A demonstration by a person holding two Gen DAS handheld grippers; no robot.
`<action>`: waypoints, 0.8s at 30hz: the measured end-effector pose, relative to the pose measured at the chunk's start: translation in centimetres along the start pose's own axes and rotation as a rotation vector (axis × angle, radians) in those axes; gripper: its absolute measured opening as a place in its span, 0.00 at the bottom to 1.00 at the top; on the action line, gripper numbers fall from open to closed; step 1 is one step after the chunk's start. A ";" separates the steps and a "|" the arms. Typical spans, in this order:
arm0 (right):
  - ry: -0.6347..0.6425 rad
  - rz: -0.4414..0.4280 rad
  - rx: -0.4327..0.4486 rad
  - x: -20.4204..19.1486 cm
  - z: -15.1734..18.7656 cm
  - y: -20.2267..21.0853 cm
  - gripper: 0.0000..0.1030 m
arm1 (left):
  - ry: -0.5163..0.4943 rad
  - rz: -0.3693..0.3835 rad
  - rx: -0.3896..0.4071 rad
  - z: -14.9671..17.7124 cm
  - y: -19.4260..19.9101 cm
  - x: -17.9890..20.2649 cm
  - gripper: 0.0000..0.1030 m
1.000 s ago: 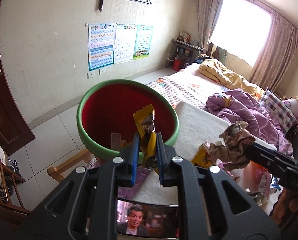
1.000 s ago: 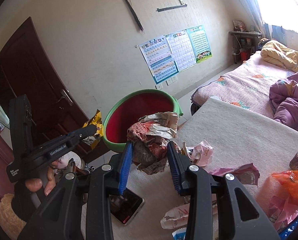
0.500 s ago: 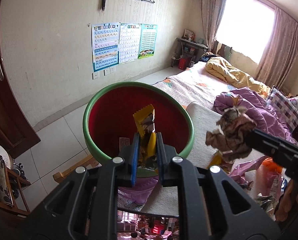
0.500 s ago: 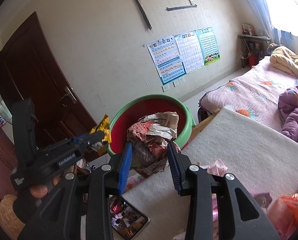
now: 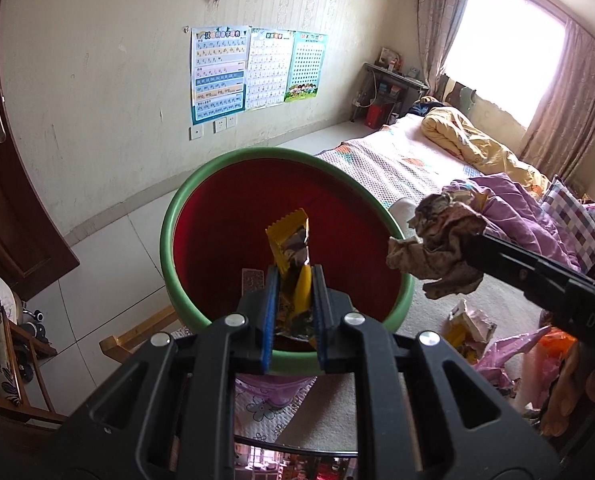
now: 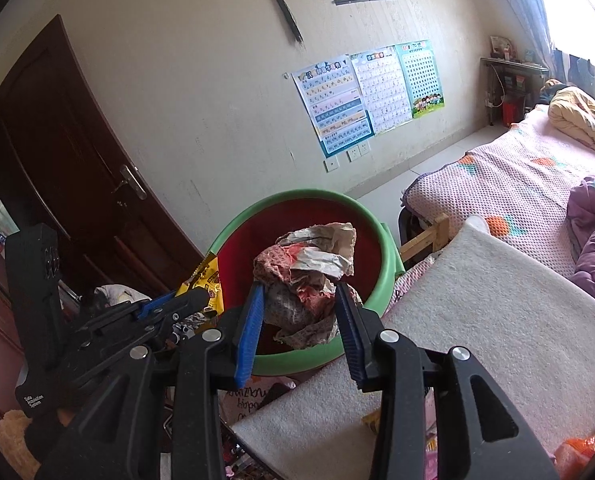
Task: Collect trash
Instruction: 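Carry both items over the red bucket and open both tools to drop them, then return both tools to the pile and grasp a white carton with the left tool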
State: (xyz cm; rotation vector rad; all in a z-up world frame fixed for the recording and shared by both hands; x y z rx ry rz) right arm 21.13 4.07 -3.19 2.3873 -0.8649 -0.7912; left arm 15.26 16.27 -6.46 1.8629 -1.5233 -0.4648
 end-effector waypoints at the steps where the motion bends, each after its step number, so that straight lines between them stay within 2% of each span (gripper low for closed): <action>1: 0.000 0.003 -0.005 0.0 -0.1 -0.4 0.36 | -0.006 -0.006 -0.006 -0.2 -0.4 0.0 0.15; 8: 0.002 0.014 -0.050 0.1 -0.4 -3.1 0.36 | 0.000 -0.035 -0.047 -0.5 -2.9 -0.8 0.15; 10: 0.005 0.012 -0.058 0.0 -0.1 -3.3 0.38 | 0.007 -0.042 -0.056 -0.4 -3.3 -1.0 0.15; 11: 0.004 0.005 -0.060 0.0 -0.1 -3.5 0.42 | 0.016 -0.046 -0.063 -0.4 -3.6 -1.1 0.16; 12: 0.002 0.003 -0.065 0.0 0.0 -3.7 0.48 | 0.025 -0.061 -0.063 -0.3 -3.8 -1.4 0.21; 13: 0.001 0.005 -0.067 0.1 0.0 -3.7 0.49 | 0.030 -0.067 -0.064 -0.3 -3.9 -1.6 0.38; 14: -0.001 0.008 -0.063 0.2 0.1 -3.5 0.52 | 0.030 -0.070 -0.060 -0.4 -4.0 -1.7 0.49; 20: 0.006 0.008 -0.007 0.6 0.3 0.4 0.54 | -0.005 -0.099 0.007 -0.4 -1.6 -1.3 0.50; 24: -0.028 0.009 0.043 1.9 0.2 4.2 0.58 | -0.008 -0.065 0.041 -0.2 0.4 0.2 0.50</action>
Point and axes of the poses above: each gripper's, at about its wrist camera, not at the fingertips, and y roughly against the way its jaws point, x to its right, z to its underside, the point moved 6 cm from there along -y, roughly the way its jaws point
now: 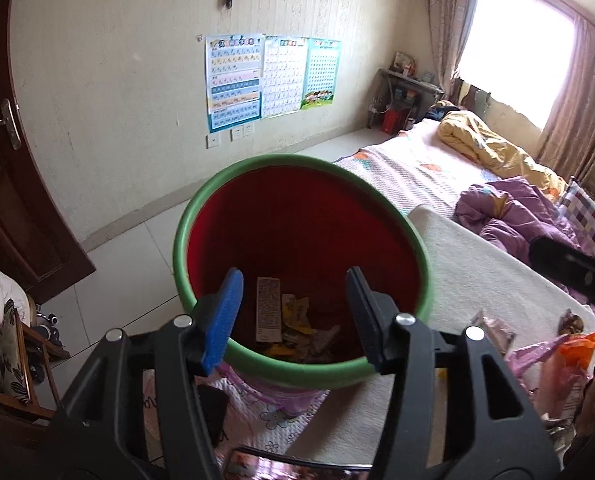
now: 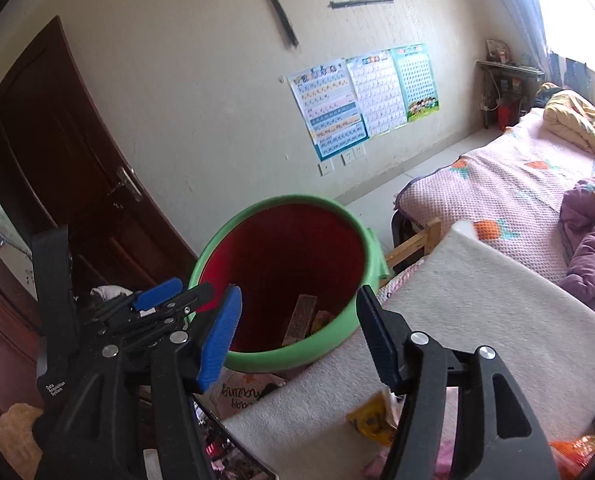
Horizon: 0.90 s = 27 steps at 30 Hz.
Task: Collect trash
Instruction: 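Return both tools to the pile and grasp a white carton with the left tool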
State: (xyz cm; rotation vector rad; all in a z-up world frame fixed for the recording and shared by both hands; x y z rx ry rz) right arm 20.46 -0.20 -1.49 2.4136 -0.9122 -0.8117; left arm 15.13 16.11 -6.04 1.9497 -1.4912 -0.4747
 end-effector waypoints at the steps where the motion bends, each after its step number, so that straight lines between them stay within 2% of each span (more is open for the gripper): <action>1: -0.011 -0.001 0.013 0.3 0.0 1.0 0.58 | -0.002 0.013 0.006 0.1 0.5 0.5 0.50; 6: -0.027 0.064 0.061 2.3 1.2 5.8 0.58 | -0.053 0.128 -0.012 2.3 2.9 4.8 0.50; 8: -0.043 0.102 0.067 3.2 2.3 7.3 0.58 | -0.071 0.190 -0.042 3.8 3.5 6.9 0.50; 12: -0.112 0.160 0.060 5.2 5.2 9.5 0.58 | -0.124 0.313 -0.137 8.0 3.5 11.7 0.50; 15: -0.157 0.193 0.024 6.3 8.0 10.3 0.58 | -0.190 0.377 -0.234 11.1 2.5 14.7 0.50; 18: -0.204 0.214 -0.023 7.2 10.9 11.3 0.58 | -0.253 0.383 -0.314 13.2 0.7 16.5 0.50; 20: -0.232 0.232 -0.042 7.7 12.5 11.9 0.58 | -0.254 0.403 -0.355 13.9 -0.2 17.2 0.50; 27: -0.298 0.292 -0.045 9.9 15.0 13.9 0.58 | -0.286 0.444 -0.386 14.0 -0.5 19.2 0.50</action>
Point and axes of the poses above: each gripper's, at about its wrist camera, not at the fingertips, and y roughly against the way its jaws point, x to its right, z to its underside, the point moved 6 cm from there along -y, roughly the way its jaws point
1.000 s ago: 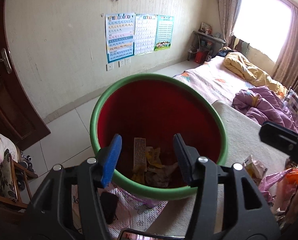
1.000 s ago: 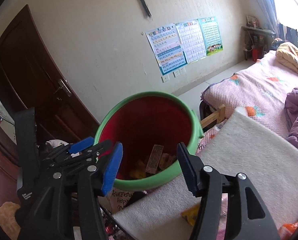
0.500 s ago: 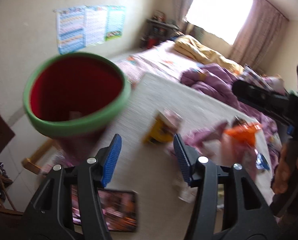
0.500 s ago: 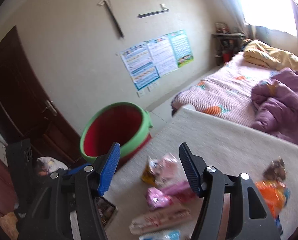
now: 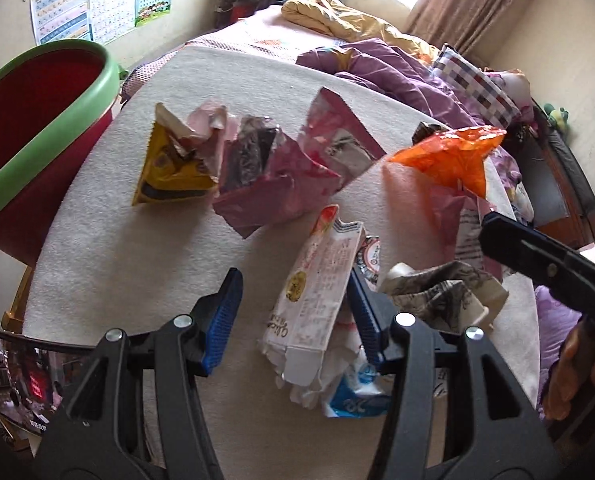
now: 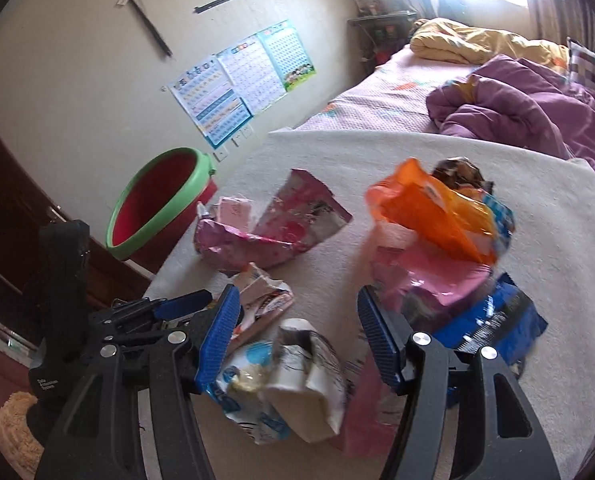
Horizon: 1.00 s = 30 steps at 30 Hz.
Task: Collect trash
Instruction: 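Return both tools to the pile and grasp a white carton with the left tool, then lift the white carton with the left tool while the right tool grasps a white paper cup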
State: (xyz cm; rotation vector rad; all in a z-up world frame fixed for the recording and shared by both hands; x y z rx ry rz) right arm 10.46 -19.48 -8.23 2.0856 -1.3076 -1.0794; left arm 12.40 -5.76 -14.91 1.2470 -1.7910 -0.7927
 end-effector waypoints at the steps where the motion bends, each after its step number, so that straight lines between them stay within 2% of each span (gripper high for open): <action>1: -0.003 0.003 0.004 0.1 -0.1 0.0 0.58 | -0.001 0.006 -0.007 0.1 -0.2 0.2 0.50; 6: -0.001 0.002 0.009 0.5 -0.4 -0.1 0.58 | -0.004 0.040 -0.043 1.7 -1.0 1.1 0.49; 9: 0.011 -0.012 0.000 -0.2 -0.4 -0.5 0.58 | -0.021 0.042 -0.048 2.2 -0.8 1.7 0.41; 14: 0.023 -0.024 -0.004 -0.6 -0.8 -0.6 0.58 | -0.010 0.045 -0.017 1.9 0.4 1.7 0.34; 17: 0.069 -0.018 -0.020 -1.1 -0.7 0.0 0.58 | 0.001 0.020 0.009 1.7 1.0 1.3 0.34; 21: 0.147 -0.018 -0.064 -1.9 0.8 1.1 0.58 | 0.040 0.006 0.005 1.9 0.9 0.8 0.36; 27: 0.081 -0.026 -0.134 -1.1 3.6 0.4 0.56 | 0.058 0.003 0.025 1.4 1.3 0.6 0.48; 30: 0.064 -0.039 -0.133 -1.4 3.9 -0.2 0.54 | 0.048 -0.001 0.011 1.6 0.9 0.7 0.48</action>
Point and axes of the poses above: each gripper's, at about its wrist camera, not at the fingertips, and y roughly against the way its jaws point, x to its right, z to its underside, the point moved 6 cm from there along -y, roughly the way its jaws point
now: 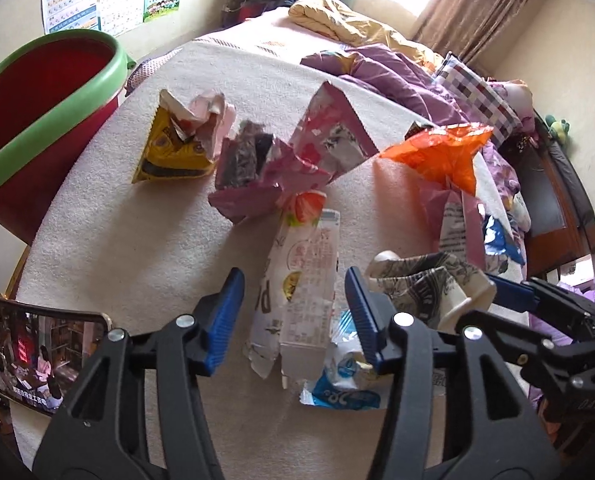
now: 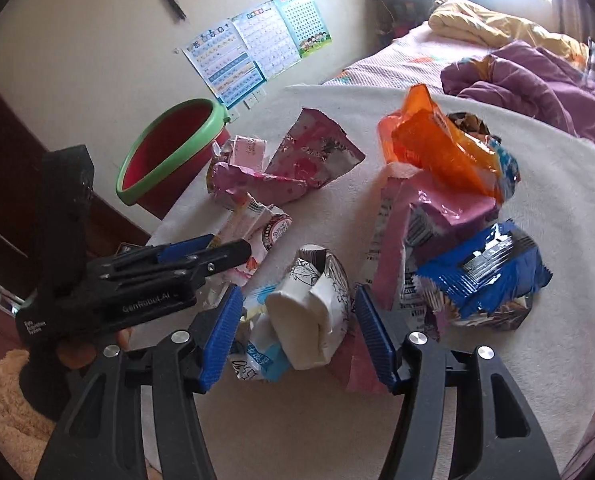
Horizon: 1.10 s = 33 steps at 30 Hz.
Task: Collect trash
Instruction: 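Lift the white carton with the left tool while the right tool grasps a white paper cup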
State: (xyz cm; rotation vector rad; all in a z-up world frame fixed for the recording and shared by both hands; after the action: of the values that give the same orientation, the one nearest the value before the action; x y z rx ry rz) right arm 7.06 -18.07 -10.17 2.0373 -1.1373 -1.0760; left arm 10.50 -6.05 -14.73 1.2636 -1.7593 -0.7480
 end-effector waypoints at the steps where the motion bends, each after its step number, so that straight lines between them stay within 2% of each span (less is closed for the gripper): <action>1: 0.008 0.006 -0.004 -0.1 0.0 -0.3 0.54 | -0.002 -0.001 -0.006 0.1 -0.1 -0.1 0.48; 8: 0.005 0.006 -0.022 0.0 0.1 -1.1 0.46 | -0.005 -0.010 -0.023 0.6 -0.5 -0.1 0.48; 15: 0.009 -0.001 -0.002 -0.4 -0.1 -1.4 0.45 | -0.030 -0.022 -0.023 0.7 -0.7 0.6 0.46; 22: -0.006 -0.028 0.008 -0.6 -0.5 -1.3 0.48 | -0.027 -0.034 -0.011 1.0 -0.6 0.6 0.46; 24: -0.007 -0.037 0.012 -0.7 -0.7 -1.3 0.54 | -0.025 -0.033 -0.016 1.1 -0.7 0.5 0.46; 30: -0.011 -0.036 -0.001 -0.7 -0.7 -1.7 0.54 | -0.016 -0.026 -0.028 1.3 -0.8 0.2 0.46; 32: -0.007 -0.031 -0.004 -0.7 -0.6 -1.8 0.52 | -0.010 -0.026 -0.028 1.3 -0.9 0.2 0.46; 33: -0.007 -0.030 -0.003 -0.7 -0.6 -1.8 0.46 | -0.010 -0.028 -0.027 1.3 -0.9 0.2 0.46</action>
State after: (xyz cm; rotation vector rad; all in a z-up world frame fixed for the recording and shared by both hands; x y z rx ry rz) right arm 8.11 -16.52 -10.96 2.0563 -1.1112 -1.0991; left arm 9.75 -6.53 -16.03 1.2709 -1.7371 -0.7936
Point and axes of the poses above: each gripper's, at about its wrist camera, not at the fingertips, and y roughly against the way its jaws point, x to its right, z to its underside, the point moved 6 cm from there along -y, roughly the way its jaws point
